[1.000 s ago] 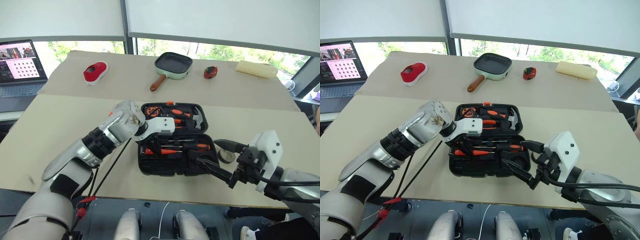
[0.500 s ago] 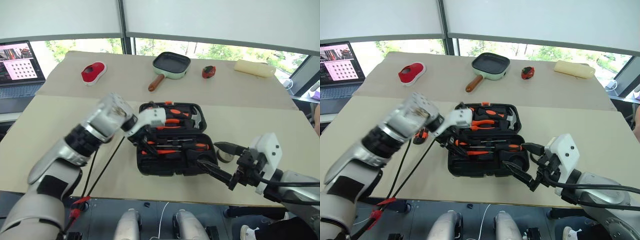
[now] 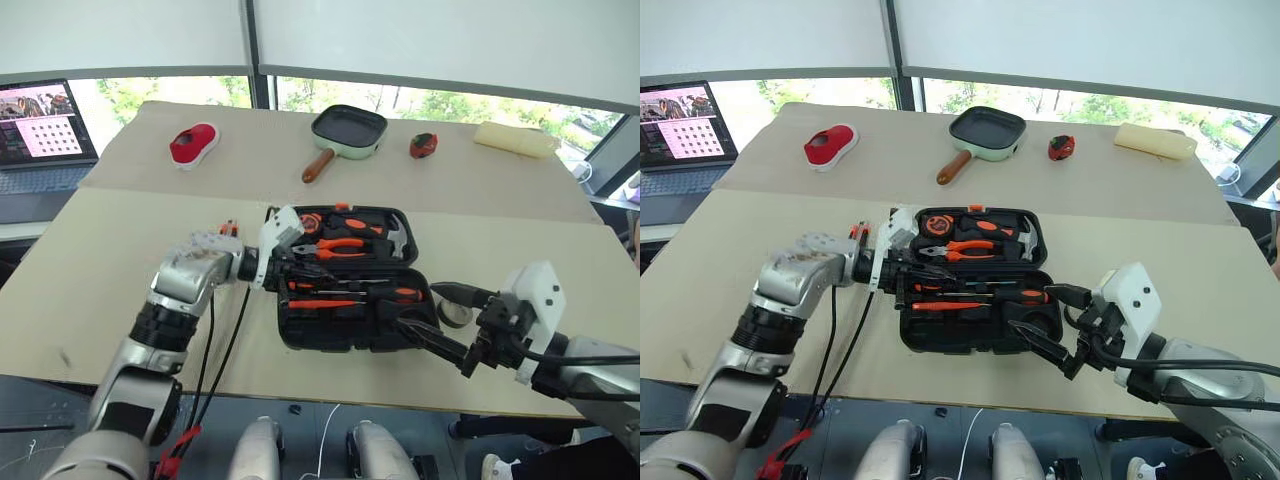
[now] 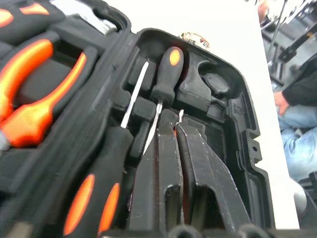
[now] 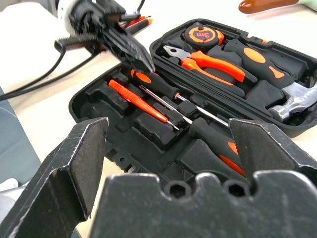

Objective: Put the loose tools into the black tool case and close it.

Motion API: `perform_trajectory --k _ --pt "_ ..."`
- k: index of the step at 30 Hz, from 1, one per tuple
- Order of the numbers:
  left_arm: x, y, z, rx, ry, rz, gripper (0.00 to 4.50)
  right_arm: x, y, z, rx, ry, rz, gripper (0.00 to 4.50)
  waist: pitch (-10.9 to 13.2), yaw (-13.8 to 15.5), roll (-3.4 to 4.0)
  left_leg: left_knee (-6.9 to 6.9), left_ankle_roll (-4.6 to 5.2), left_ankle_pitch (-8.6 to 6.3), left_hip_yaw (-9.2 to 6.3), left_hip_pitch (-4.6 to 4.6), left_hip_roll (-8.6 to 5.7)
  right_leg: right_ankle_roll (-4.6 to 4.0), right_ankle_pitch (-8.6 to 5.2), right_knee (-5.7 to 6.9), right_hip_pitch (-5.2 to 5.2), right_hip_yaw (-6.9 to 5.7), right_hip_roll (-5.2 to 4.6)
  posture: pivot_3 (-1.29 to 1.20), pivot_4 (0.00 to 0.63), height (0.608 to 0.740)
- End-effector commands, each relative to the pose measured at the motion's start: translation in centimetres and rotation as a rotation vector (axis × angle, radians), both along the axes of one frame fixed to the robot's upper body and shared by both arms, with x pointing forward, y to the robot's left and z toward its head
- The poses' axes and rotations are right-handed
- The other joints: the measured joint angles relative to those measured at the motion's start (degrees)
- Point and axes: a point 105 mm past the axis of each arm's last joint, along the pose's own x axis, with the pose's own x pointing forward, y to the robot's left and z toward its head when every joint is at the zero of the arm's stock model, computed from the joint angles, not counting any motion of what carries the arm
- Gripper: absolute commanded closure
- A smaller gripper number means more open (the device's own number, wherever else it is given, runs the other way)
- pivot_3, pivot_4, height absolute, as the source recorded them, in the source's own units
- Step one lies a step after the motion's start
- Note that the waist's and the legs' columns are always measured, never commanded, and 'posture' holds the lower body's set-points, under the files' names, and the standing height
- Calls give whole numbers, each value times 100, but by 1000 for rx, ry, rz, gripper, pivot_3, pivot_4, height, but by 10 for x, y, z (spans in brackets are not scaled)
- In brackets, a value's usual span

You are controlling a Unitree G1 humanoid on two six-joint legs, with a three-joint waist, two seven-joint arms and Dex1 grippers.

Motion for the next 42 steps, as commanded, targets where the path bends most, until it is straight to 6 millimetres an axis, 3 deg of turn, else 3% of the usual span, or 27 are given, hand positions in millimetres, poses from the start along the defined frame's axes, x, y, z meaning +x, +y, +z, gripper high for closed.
perform_trajectory --k 1,14,20,37,42 --pt "-3 4 -6 -15 -32 1 4434 -1 2 7 -7 -28 16 0 0 -5 0 -1 0 0 0 2 0 0 0 0 1 1 0 0 150 740" --pt "-10 20 -56 124 -75 -25 4434 -1 5 6 -3 -22 20 0 -7 16 4 -2 0 0 1 17 -5 2 1 -4 21 1 -5 0 150 740" --pt "-13 32 -64 143 -82 -9 4434 0 5 4 3 -19 17 0 -10 -19 6 -25 1 -1 6 97 0 0 -3 -20 96 0 -5 0 150 740" --pt "-21 51 -86 255 -183 -46 4434 6 5 5 14 -13 16 0 -69 -55 49 -32 0 -1 10 110 3 -2 -4 -27 107 1 -7 0 150 740" --pt "-18 55 -90 277 -206 -48 4434 6 5 5 18 -13 15 0 -86 -55 64 -53 0 -2 13 151 3 0 -7 -58 153 1 -10 0 150 740"
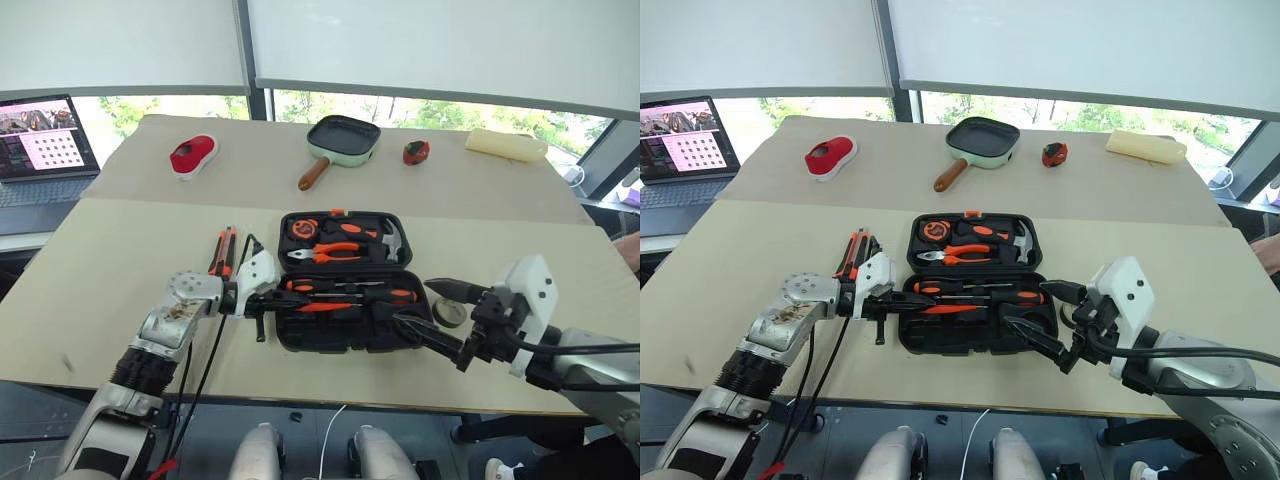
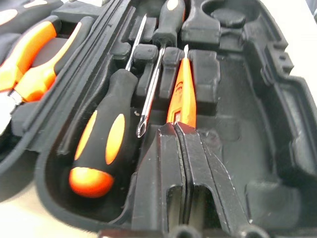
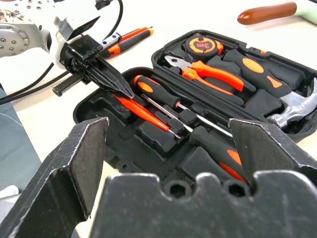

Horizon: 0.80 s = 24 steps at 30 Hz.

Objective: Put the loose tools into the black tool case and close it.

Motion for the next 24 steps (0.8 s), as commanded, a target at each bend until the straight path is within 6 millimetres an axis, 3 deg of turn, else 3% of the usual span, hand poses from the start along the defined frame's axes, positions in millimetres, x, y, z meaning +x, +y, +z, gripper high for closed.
perform_trajectory --k 1,5,10,14,18,24 --pt "-8 17 -42 139 107 37 4434 -1 2 5 6 -19 13 0 -6 0 3 -7 0 0 1 12 0 9 -7 -8 13 0 -1 0 150 740" --pt "-9 13 -35 105 108 12 4434 -1 2 5 7 -18 11 0 -20 0 17 -25 0 0 5 20 6 3 -10 -35 20 1 -1 0 150 740" --pt "-4 -7 13 -88 142 -24 4434 -2 3 4 8 -14 13 0 -17 -14 14 -32 0 0 6 8 8 1 -8 -39 9 1 1 0 150 740" --pt "-1 -20 32 -144 158 -39 4434 -2 2 4 8 -13 13 0 -9 4 4 -35 0 0 5 -11 3 1 -8 -45 -4 0 -1 0 150 740" --pt "-1 -33 26 -119 157 -64 4434 -3 3 4 8 -17 14 0 -7 6 1 -34 1 1 1 -47 -3 4 -5 -44 -36 -2 -1 0 150 740" --pt "1 -35 8 -53 146 -66 4434 -5 3 5 7 -19 7 0 -6 -9 0 -35 1 0 0 -53 -2 2 -5 -45 -45 0 1 0 150 740"
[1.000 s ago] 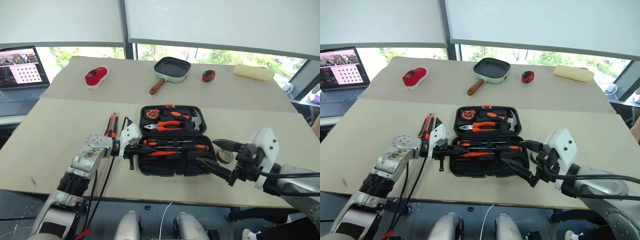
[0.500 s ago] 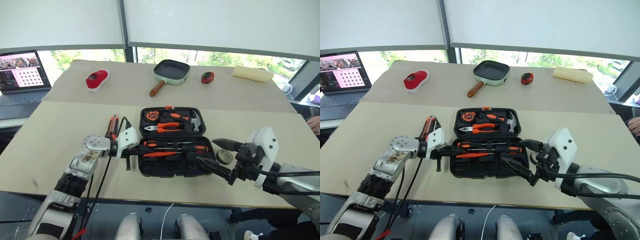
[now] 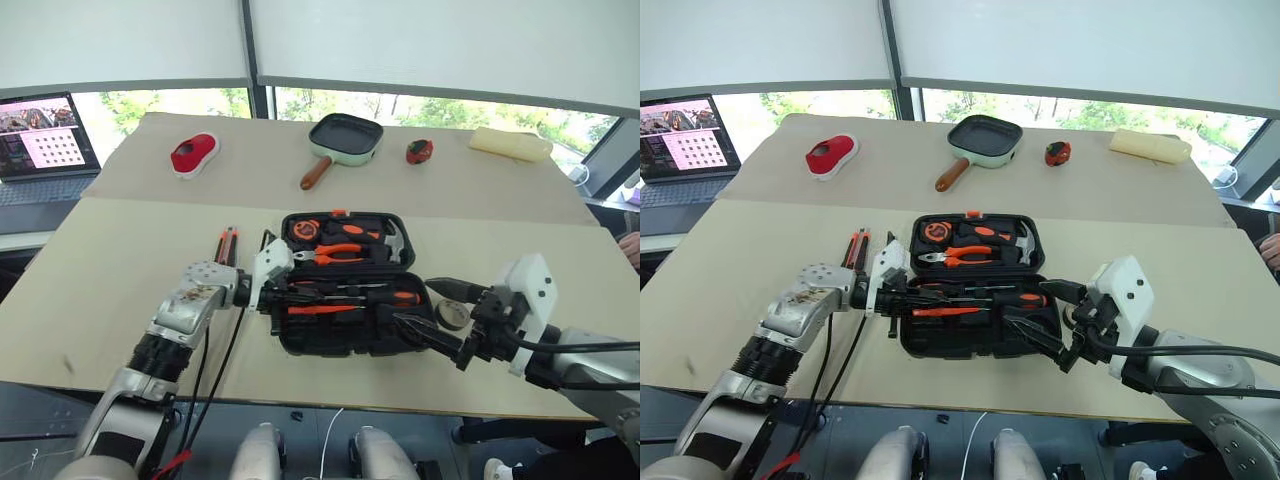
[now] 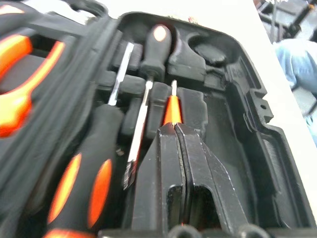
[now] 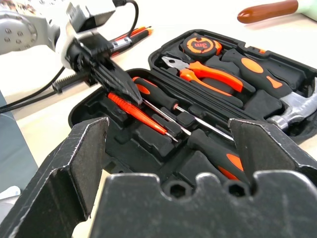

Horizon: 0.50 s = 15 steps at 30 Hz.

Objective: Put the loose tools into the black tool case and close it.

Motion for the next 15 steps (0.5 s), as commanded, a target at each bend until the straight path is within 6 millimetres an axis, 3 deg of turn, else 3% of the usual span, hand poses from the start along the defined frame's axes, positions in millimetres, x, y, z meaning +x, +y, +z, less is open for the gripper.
perform_trajectory --k 1,8,15 --pt "2 2 -6 42 -21 -7 4434 -5 3 6 5 -25 12 0 0 1 0 0 0 0 -1 1 0 0 0 0 0 0 0 0 150 740" --pt "4 11 -24 101 -21 23 4434 -6 3 5 7 -26 5 0 0 4 0 0 0 0 -1 8 0 0 0 0 8 1 -1 0 150 740" --pt "-8 19 -35 128 -11 12 4434 -6 3 5 8 -23 3 0 -1 -29 2 -6 0 0 -1 20 4 -2 -2 0 17 1 0 0 150 740"
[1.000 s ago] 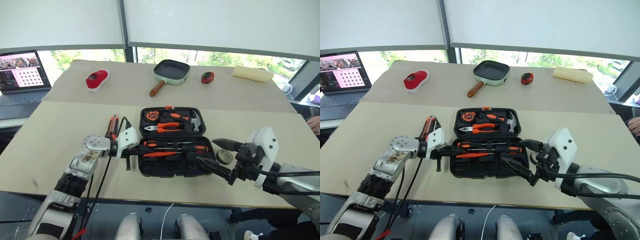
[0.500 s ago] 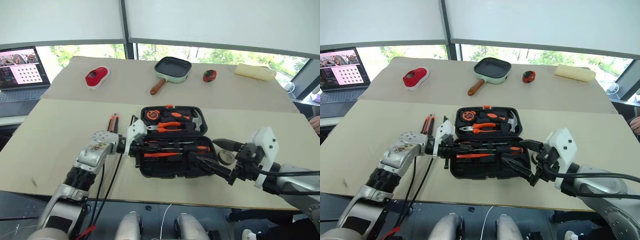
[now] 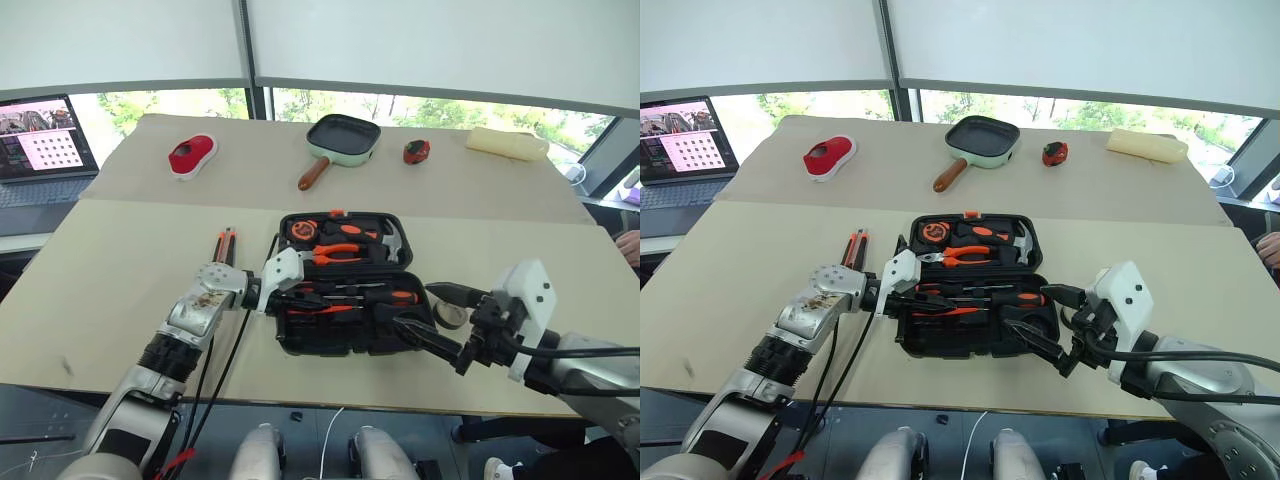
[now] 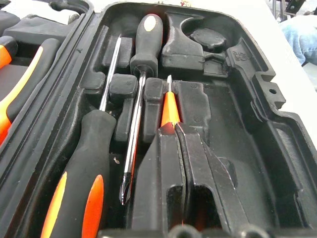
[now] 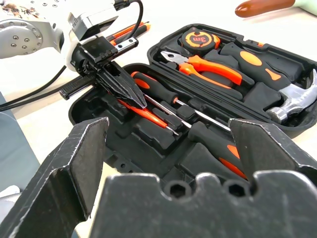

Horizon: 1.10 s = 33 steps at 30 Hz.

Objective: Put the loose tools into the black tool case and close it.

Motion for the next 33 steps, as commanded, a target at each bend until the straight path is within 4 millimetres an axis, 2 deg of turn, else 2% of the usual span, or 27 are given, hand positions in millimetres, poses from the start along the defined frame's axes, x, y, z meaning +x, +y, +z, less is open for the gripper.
perform_trajectory --k 1,9,17,23,25,30,31,33 --pt "-9 16 -30 98 65 37 4434 -3 3 9 12 -35 14 0 -1 -12 1 -4 0 0 0 3 1 -1 -1 0 0 1 0 0 150 740" --pt "-13 28 -36 120 62 66 4434 1 3 8 16 -35 21 0 -3 -24 3 -21 0 0 0 42 4 -3 -11 -2 28 4 1 0 150 740" --pt "-18 38 -48 176 70 68 4434 2 5 6 3 -31 38 0 -4 -1 4 -22 -1 -1 0 49 7 -3 -12 -8 36 4 -1 0 150 740" --pt "-15 40 -48 184 62 80 4434 0 7 5 -7 -32 52 0 -4 -3 5 -24 -1 -1 -1 50 11 -6 -13 -8 36 4 0 0 150 740" --pt "-10 40 -40 159 43 97 4434 0 8 5 -9 -36 56 0 -4 -2 5 -24 -1 -1 -1 51 10 -5 -13 -8 36 4 0 0 150 740" --pt "-1 53 2 57 -21 163 4434 0 15 9 -30 -64 110 0 -1 -25 3 -24 -1 -1 -3 47 14 -5 -14 -8 30 4 1 0 150 740" --pt "-2 62 13 42 -28 187 4434 1 16 11 -37 -74 131 0 1 -31 4 -24 -1 -1 -4 43 19 -6 -14 -8 23 4 3 0 150 740" --pt "-9 86 33 6 -24 268 3937 2 20 15 -56 -95 182 0 10 -61 1 -25 -1 -1 -5 31 24 -7 -13 -6 5 5 5 0 150 740"
